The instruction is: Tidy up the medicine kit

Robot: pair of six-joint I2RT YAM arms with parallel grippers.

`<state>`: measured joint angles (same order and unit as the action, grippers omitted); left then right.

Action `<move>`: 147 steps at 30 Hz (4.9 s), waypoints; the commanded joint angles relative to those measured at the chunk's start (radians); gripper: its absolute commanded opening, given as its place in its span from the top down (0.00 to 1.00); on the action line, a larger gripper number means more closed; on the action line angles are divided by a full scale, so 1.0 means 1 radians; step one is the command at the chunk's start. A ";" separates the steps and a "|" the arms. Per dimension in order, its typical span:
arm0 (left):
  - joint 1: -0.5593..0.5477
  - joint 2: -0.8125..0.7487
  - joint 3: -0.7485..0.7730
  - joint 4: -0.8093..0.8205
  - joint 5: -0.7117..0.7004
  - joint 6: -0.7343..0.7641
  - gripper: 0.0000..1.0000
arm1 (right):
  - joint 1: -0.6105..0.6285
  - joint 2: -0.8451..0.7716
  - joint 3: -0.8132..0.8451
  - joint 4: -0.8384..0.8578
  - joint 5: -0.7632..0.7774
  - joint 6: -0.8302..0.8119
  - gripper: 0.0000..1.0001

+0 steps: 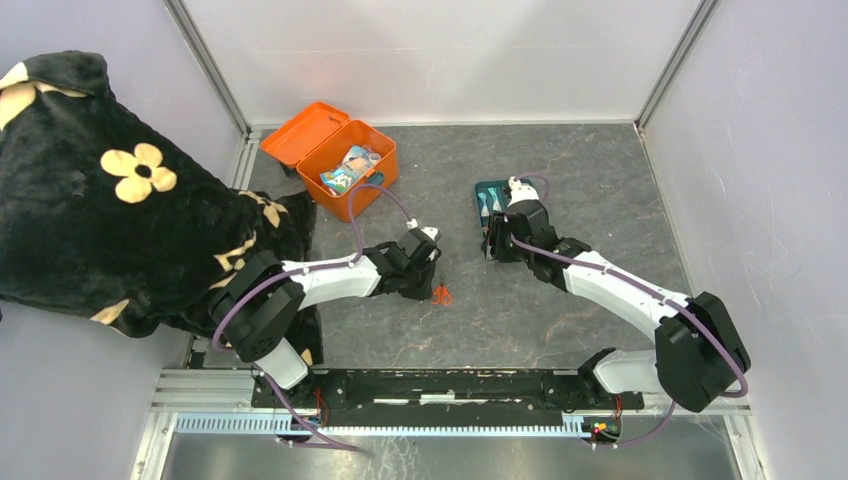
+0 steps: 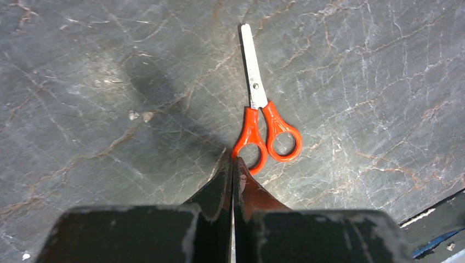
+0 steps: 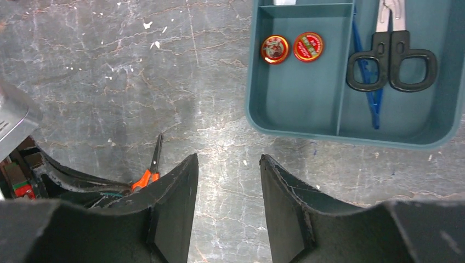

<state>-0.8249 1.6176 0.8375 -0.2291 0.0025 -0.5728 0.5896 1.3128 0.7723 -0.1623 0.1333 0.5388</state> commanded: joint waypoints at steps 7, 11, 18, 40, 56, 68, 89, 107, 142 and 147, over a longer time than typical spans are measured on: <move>-0.011 -0.140 0.059 -0.057 -0.146 -0.025 0.98 | 0.036 0.024 0.069 -0.042 -0.015 -0.038 0.46; 0.002 -0.242 0.078 -0.135 -0.263 -0.015 0.98 | 0.112 0.101 0.112 -0.057 0.002 0.000 0.44; 0.146 -0.471 0.070 -0.213 -0.376 0.032 0.98 | 0.260 0.249 0.211 -0.123 0.194 0.195 0.43; 0.216 -0.675 0.031 -0.216 -0.427 0.077 0.98 | 0.389 0.570 0.438 -0.336 0.290 0.220 0.49; 0.216 -0.662 0.023 -0.205 -0.406 0.072 0.98 | 0.328 0.543 0.339 -0.265 0.222 0.221 0.91; 0.216 -0.637 0.014 -0.198 -0.388 0.063 0.98 | 0.239 0.382 0.319 -0.175 0.207 0.061 1.00; 0.216 -0.621 0.000 -0.179 -0.333 0.056 0.97 | 0.253 0.517 0.392 -0.230 0.113 0.013 0.63; 0.216 -0.628 -0.006 -0.174 -0.335 0.056 0.96 | 0.262 0.564 0.370 -0.240 0.158 -0.010 0.88; 0.216 -0.616 -0.003 -0.180 -0.345 0.061 0.82 | 0.227 0.244 0.262 -0.107 0.215 -0.114 0.92; 0.216 -0.631 -0.002 -0.191 -0.385 0.056 0.77 | 0.224 0.184 0.243 -0.097 0.235 -0.130 0.79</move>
<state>-0.6125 1.0054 0.8288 -0.4400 -0.3397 -0.5224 0.8204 1.5700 1.0302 -0.2859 0.3202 0.4385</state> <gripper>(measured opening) 0.220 0.166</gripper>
